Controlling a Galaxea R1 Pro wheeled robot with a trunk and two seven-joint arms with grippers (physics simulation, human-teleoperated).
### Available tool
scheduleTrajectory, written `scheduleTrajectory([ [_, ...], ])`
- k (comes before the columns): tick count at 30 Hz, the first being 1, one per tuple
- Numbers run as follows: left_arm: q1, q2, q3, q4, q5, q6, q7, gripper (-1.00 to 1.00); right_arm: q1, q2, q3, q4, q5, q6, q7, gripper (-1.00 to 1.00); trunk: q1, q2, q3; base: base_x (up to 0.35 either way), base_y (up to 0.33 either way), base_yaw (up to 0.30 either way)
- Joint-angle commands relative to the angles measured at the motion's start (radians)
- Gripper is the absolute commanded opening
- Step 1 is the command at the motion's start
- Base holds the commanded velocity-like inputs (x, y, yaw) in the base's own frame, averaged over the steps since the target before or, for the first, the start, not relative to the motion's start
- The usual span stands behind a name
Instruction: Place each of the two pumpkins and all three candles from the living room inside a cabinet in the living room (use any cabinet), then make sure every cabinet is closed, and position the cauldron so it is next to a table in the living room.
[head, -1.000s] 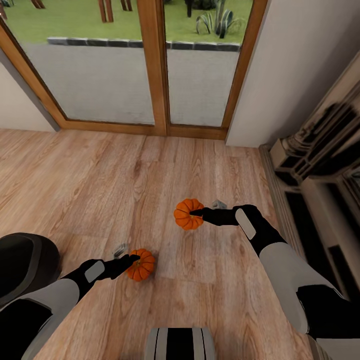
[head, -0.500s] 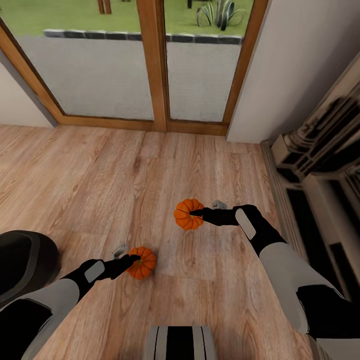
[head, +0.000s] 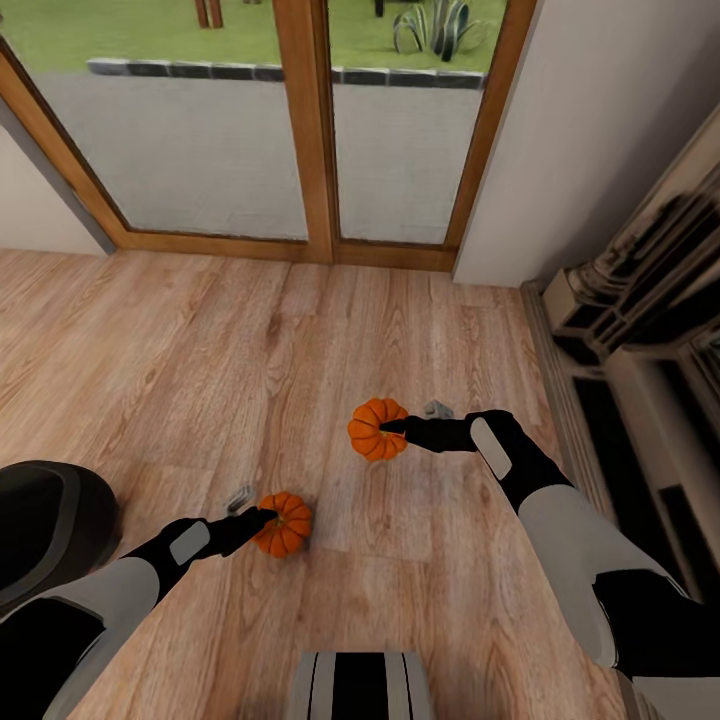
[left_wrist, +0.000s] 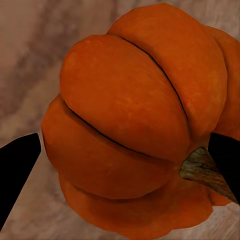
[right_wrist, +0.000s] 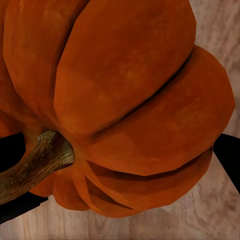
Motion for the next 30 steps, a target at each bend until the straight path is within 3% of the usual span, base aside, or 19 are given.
scheduleTrajectory([
  [1, 0.0, 0.001, -0.009, 0.0, 0.004, 0.003, -0.002, -1.0, 0.0, 0.0, 0.0, 0.0, 0.003, 0.003, 0.004, -1.0, 0.0, 0.0, -0.001, 0.0, 0.0, 0.0],
  [30, 0.0, 0.001, -0.007, 0.0, 0.006, 0.002, -0.003, -1.0, 0.0, 0.0, 0.0, 0.001, 0.004, 0.003, 0.003, -1.0, 0.0, 0.0, -0.001, 0.0, 0.0, 0.0],
])
